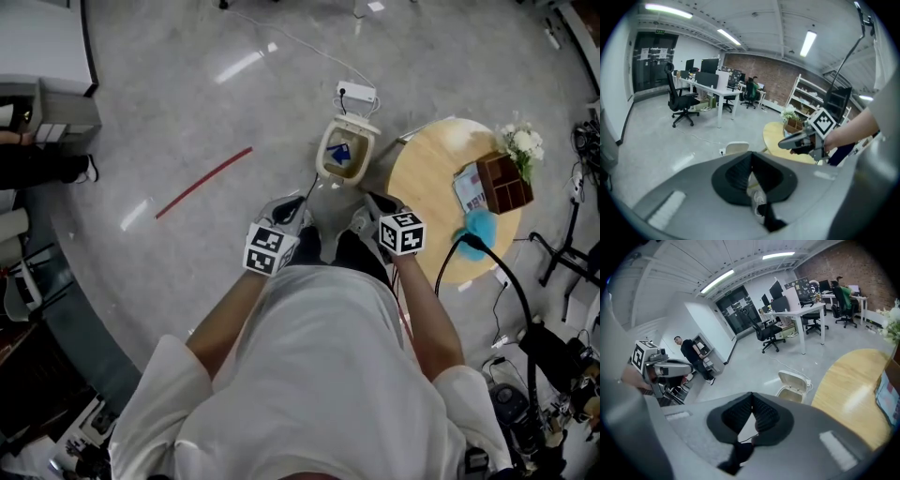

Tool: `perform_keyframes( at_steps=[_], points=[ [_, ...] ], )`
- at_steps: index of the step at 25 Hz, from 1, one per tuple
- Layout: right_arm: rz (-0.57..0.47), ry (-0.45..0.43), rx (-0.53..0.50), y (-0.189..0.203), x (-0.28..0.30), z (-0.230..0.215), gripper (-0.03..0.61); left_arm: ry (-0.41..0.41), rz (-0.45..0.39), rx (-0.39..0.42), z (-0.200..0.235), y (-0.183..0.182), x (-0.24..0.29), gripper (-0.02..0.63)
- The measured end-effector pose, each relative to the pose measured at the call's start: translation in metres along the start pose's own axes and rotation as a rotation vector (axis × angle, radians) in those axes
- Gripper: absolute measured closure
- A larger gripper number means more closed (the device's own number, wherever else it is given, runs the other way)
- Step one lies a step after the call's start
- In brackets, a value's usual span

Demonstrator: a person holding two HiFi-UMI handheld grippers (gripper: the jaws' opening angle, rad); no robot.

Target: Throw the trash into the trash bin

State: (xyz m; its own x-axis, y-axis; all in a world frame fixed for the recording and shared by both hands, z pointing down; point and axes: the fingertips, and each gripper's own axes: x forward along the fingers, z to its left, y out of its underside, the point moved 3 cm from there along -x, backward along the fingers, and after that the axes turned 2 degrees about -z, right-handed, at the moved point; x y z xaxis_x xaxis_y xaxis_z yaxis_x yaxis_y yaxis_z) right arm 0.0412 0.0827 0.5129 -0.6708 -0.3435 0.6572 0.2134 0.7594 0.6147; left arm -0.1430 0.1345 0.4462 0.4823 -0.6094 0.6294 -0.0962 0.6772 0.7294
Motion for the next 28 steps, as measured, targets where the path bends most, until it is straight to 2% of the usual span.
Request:
perform_keyframes(
  at_steps=[22,28],
  points=[
    [-0.09,0.05,0.023,-0.01,-0.043,0.014,0.577,0.074,-0.013,0.063,-0.022,-0.022,-0.001,0.611],
    [-0.098,0.061,0.023,-0.012,-0.048,0.015,0.577,0.08,-0.037,0.052,-0.023,-0.03,-0.004,0.609]
  ],
)
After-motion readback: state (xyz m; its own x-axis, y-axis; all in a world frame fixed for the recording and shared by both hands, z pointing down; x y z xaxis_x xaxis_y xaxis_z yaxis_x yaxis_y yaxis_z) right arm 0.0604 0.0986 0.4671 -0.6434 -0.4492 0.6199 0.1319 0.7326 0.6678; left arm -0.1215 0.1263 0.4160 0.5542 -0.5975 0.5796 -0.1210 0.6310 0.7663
